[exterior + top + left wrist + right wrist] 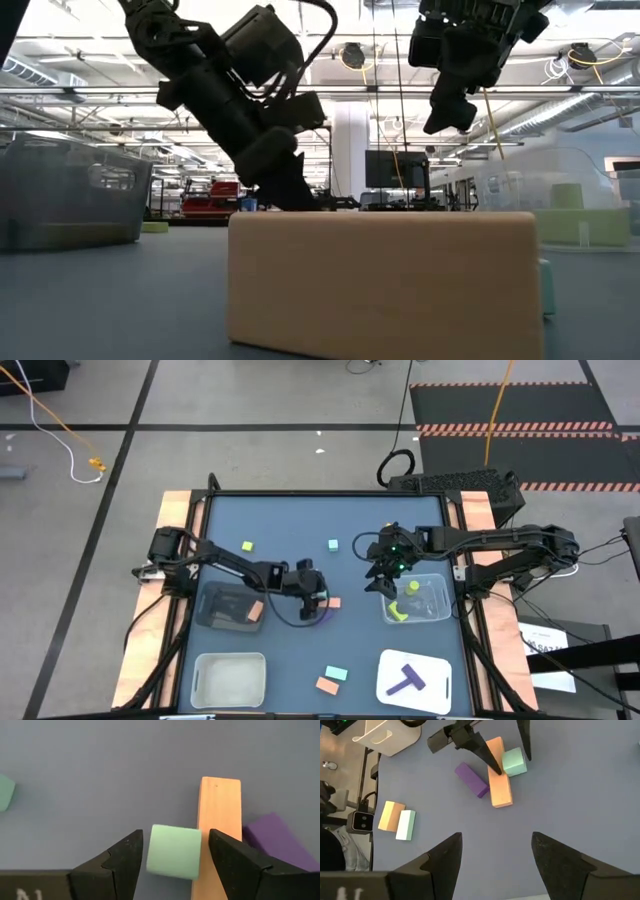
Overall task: Sort & place blocks by color
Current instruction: Put the middle blue block into the gray bin
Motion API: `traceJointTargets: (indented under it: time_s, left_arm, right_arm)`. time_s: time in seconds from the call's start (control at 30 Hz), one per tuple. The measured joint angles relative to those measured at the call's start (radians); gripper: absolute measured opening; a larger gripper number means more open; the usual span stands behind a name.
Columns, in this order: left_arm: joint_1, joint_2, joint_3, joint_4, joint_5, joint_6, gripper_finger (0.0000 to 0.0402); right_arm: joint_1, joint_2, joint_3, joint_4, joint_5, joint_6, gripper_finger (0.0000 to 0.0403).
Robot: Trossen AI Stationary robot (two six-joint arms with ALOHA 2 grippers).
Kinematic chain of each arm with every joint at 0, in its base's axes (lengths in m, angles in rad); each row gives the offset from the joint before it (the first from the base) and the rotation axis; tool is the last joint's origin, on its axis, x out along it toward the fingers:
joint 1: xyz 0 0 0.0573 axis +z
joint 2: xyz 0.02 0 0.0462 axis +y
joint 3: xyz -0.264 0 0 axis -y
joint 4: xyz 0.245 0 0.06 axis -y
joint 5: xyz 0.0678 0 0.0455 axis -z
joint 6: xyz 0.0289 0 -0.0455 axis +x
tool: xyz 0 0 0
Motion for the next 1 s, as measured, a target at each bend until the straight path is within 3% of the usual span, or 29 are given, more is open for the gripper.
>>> traceJointTargets:
  time_s: [0.13,0.3,0.53,0.67,0.87,1.0]
  left_arm:
    - [0.013,0.000,-0.001,-0.011,-0.012,-0.020,0.0215]
    - [0.016,0.000,-0.002,-0.012,-0.022,-0.036,0.0133]
    - [0.016,-0.024,-0.007,0.002,-0.001,-0.061,0.0134]
    - [0.021,-0.105,-0.006,0.027,0.000,-0.052,0.0134]
    - [0.023,-0.257,-0.006,0.070,-0.098,0.035,0.0134]
    - [0.023,-0.353,-0.006,0.145,-0.182,0.113,0.0134]
  right_arm:
    - [0.000,0.000,0.000,-0.001,0.000,0.000,0.0231]
    - [0.000,0.000,0.000,-0.001,0.000,0.001,0.0231]
    - [0.000,0.000,0.000,-0.001,0.000,0.000,0.0231]
    - [0.000,0.000,0.000,-0.001,0.000,0.000,0.0231]
    - [0.000,0.000,0.000,0.000,0.009,-0.037,0.0231]
    - [0.000,0.000,0.000,0.011,0.083,-0.073,0.0231]
